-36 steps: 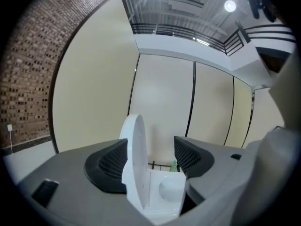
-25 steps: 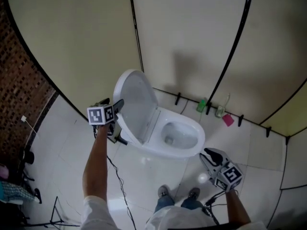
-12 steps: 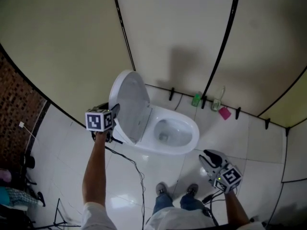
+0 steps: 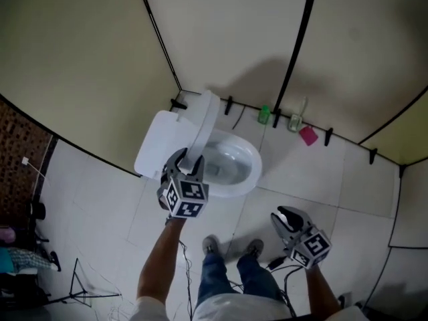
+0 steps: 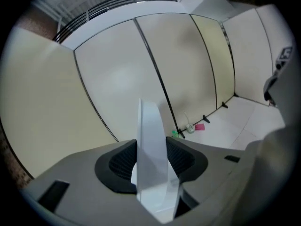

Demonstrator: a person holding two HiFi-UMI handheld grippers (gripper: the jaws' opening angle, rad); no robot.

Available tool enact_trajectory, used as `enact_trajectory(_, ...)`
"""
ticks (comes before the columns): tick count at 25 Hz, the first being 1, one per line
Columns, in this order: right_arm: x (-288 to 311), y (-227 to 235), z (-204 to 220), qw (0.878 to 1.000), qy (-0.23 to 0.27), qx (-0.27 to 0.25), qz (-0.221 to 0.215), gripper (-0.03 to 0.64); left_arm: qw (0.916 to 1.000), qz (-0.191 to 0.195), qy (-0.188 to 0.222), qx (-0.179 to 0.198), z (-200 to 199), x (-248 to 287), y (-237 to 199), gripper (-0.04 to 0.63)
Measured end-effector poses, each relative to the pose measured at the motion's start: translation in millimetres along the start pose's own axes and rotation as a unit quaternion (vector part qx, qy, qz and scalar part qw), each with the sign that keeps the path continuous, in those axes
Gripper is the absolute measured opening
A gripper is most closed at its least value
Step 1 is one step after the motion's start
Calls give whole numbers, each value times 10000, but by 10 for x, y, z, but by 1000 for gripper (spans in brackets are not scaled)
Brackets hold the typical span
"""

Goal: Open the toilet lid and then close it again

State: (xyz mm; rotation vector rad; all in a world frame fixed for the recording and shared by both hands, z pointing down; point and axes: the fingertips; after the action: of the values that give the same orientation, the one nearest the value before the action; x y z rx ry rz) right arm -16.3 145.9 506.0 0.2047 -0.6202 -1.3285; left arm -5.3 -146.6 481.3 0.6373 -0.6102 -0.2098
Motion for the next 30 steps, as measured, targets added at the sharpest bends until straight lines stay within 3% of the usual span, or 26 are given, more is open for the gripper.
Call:
enact_trajectory(3, -184, 335, 238, 9996, -100, 249, 88, 106, 9974, -280, 50, 666, -128, 129, 541, 194)
enact_trajectory(8, -335, 751, 599, 9984, -281, 401, 297, 106, 9877, -268, 213, 1524, -90, 483, 1591, 202)
enact_trajectory(10, -346, 869, 720, 9980, -324, 429, 325, 106, 9807, -267, 228, 1924, -13, 639, 1970, 209)
enact_trajectory(14, -335, 1087, 948, 9974, -382, 509, 324, 106, 9591, -212, 260, 2811, 161, 949, 2632, 224)
enact_trajectory(17, -273, 1226, 1135, 9966, -429, 632, 314, 106, 9576, 122, 298, 2863, 322, 1153, 2989, 240)
enact_trajectory(20, -236, 1312, 1338, 9954, -503, 751, 314, 106, 9566, 726, 178, 2816, 502, 1319, 3350, 288)
enact_trajectory(23, -222, 1353, 1503, 9943, -566, 852, 309, 106, 9457, 1437, -135, 2914, 752, 1462, 3737, 394)
enact_trajectory(26, -206, 1374, 1601, 9937, -576, 911, 314, 106, 9325, 2089, -511, 2902, 956, 1562, 3989, 413)
enact_trajectory(30, -223, 1395, 1633, 9931, -611, 945, 344, 106, 9312, 2361, -708, 2687, 1006, 1670, 4047, 420)
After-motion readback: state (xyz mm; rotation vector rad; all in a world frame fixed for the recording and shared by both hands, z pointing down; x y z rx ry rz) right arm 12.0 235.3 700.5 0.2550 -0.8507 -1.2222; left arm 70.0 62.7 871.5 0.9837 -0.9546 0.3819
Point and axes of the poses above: the fingertips, and each gripper's own axes: x forward along the fingers, y to its right, z out of its underside, and after that the axes turned 15 degrees about x, right-handed
